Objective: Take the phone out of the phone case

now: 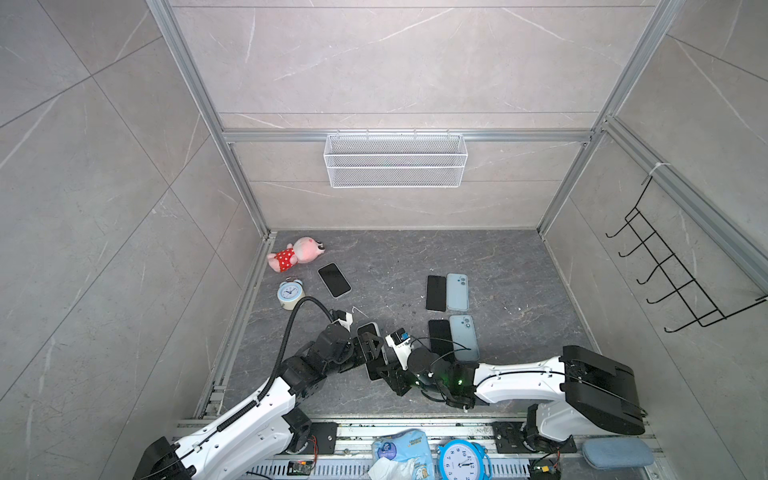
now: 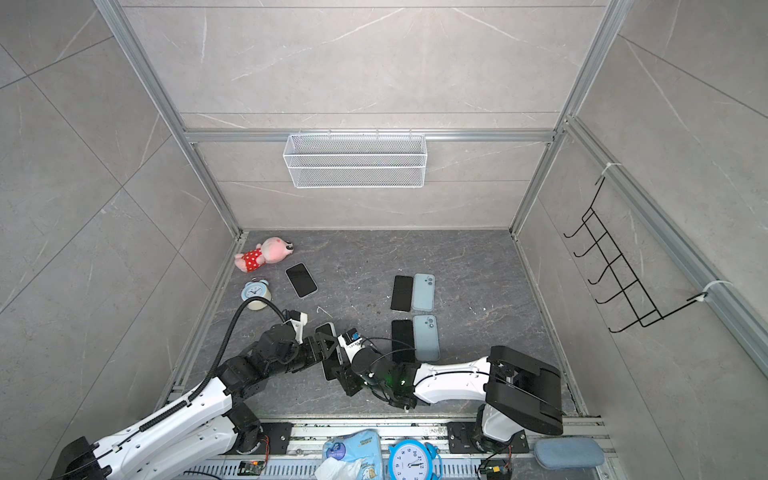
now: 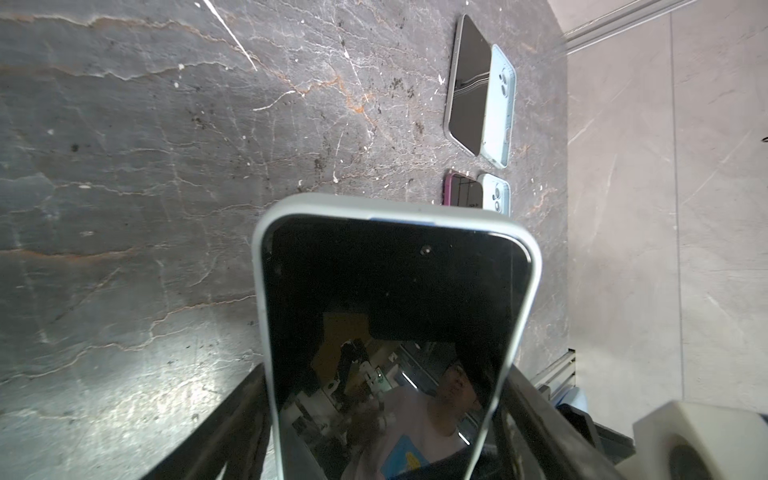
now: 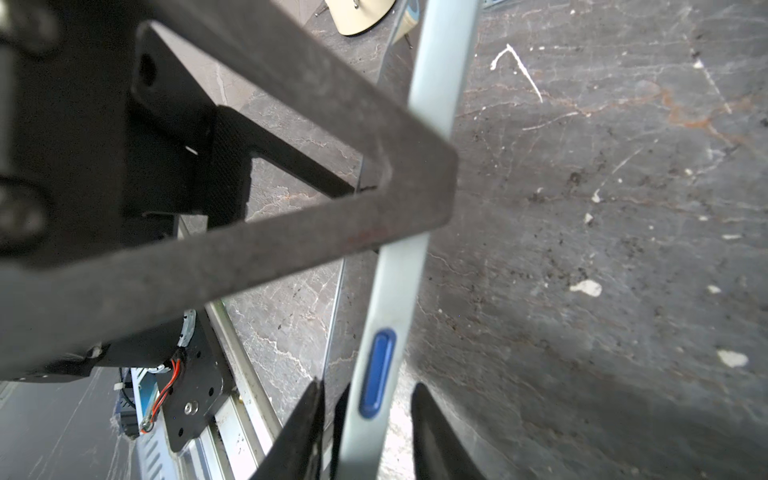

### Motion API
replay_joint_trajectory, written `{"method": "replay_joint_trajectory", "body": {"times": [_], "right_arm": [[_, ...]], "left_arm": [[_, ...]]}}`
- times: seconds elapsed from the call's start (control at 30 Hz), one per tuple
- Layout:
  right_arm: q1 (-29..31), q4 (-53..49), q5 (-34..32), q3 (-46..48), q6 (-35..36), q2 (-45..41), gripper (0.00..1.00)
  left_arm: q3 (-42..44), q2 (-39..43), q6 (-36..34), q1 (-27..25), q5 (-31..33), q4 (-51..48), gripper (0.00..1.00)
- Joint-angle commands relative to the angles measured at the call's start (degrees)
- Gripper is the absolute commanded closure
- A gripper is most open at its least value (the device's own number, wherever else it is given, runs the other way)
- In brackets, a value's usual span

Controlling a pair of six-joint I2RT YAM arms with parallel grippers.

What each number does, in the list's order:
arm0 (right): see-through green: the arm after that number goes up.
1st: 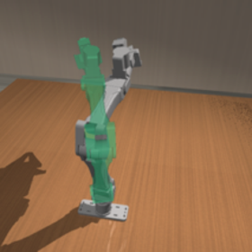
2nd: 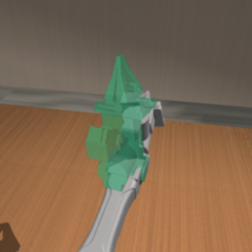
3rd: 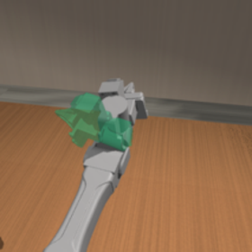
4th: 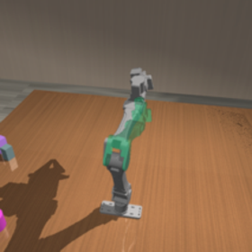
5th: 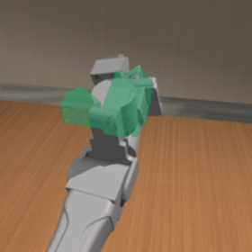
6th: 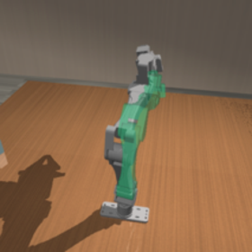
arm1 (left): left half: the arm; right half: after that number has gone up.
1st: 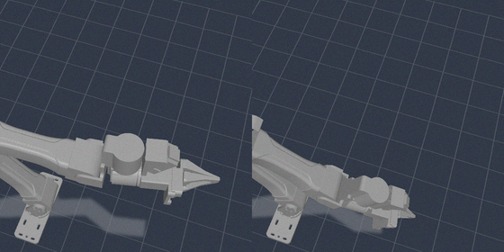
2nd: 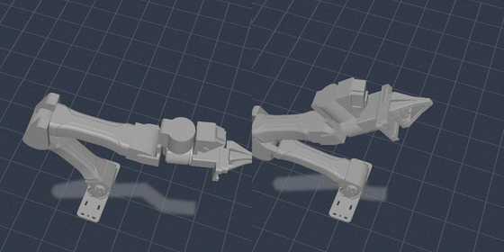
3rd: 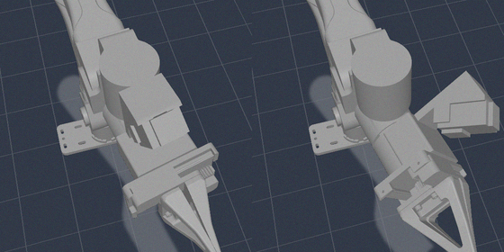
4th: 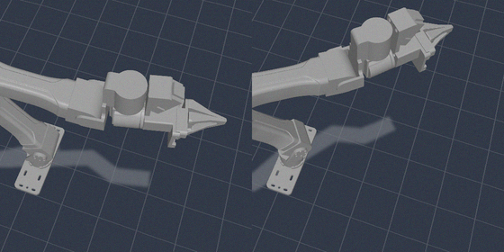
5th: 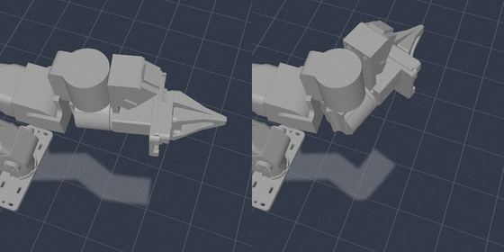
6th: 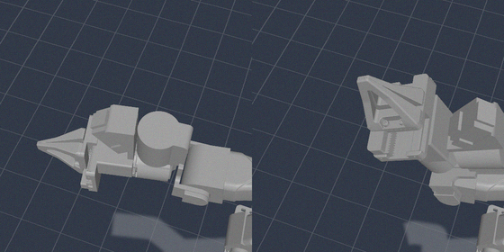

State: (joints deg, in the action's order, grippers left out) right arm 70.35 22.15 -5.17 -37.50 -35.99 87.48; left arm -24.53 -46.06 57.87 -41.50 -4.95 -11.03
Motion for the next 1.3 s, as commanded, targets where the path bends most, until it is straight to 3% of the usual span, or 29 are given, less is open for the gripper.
{"method": "replay_joint_trajectory", "body": {"times": [0.0,0.13,0.17,0.2,0.23,0.37,0.5,0.67,0.83,0.93,1.03,1.13,1.27], "right_arm": [[-0.8,1.8,0.1,-0.6,-0.5,-1.4,0.72],[-1.8,1.1,0.9,-0.4,-0.7,-3.2,0.90],[-2.2,0.6,1.3,-0.4,-1.0,-3.9,0.95],[-2.8,0.0,1.7,-0.3,-1.2,-4.7,0.99],[-3.4,-0.5,2.3,-0.2,-1.3,-5.6,1.00],[-7.4,-6.2,5.5,-0.8,-0.6,-11.1,1.00],[-14.5,-13.7,11.7,-2.9,1.2,-18.3,1.00],[-23.0,-25.0,18.9,-9.5,5.2,-25.3,1.00],[-30.3,-29.7,28.1,-15.0,5.6,-28.7,1.00],[-34.6,-29.8,34.4,-17.1,4.1,-29.1,1.00],[-37.9,-27.7,40.0,-17.8,1.9,-29.0,1.00],[-40.6,-25.1,44.2,-17.8,-0.4,-28.2,1.00],[-42.6,-22.5,46.7,-17.3,-2.1,-27.1,1.00]], "left_arm": [[-0.2,1.3,1.5,0.0,-1.4,6.1,0.55],[0.0,1.5,1.6,-0.2,-1.6,7.3,0.51],[0.2,1.7,1.5,-0.2,-1.6,7.6,0.40],[0.0,2.0,0.9,-0.2,-1.6,7.7,0.24],[-0.1,2.4,0.2,-0.2,-1.4,7.5,0.16],[-2.9,5.5,-6.2,-0.1,2.6,3.7,0.02],[-7.4,6.2,-14.6,0.0,3.3,4.0,0.00],[-12.8,1.4,-22.6,0.0,-4.7,11.6,0.00],[-16.0,-5.1,-24.6,0.6,-11.7,19.8,0.00],[-16.7,-8.7,-23.4,2.4,-15.9,25.0,0.00],[-15.2,-12.1,-18.7,6.3,-23.3,36.2,0.00],[-14.6,-17.5,-12.4,9.5,-31.5,50.6,0.00],[-16.9,-24.9,-8.7,9.8,-35.8,59.7,0.00]]}}
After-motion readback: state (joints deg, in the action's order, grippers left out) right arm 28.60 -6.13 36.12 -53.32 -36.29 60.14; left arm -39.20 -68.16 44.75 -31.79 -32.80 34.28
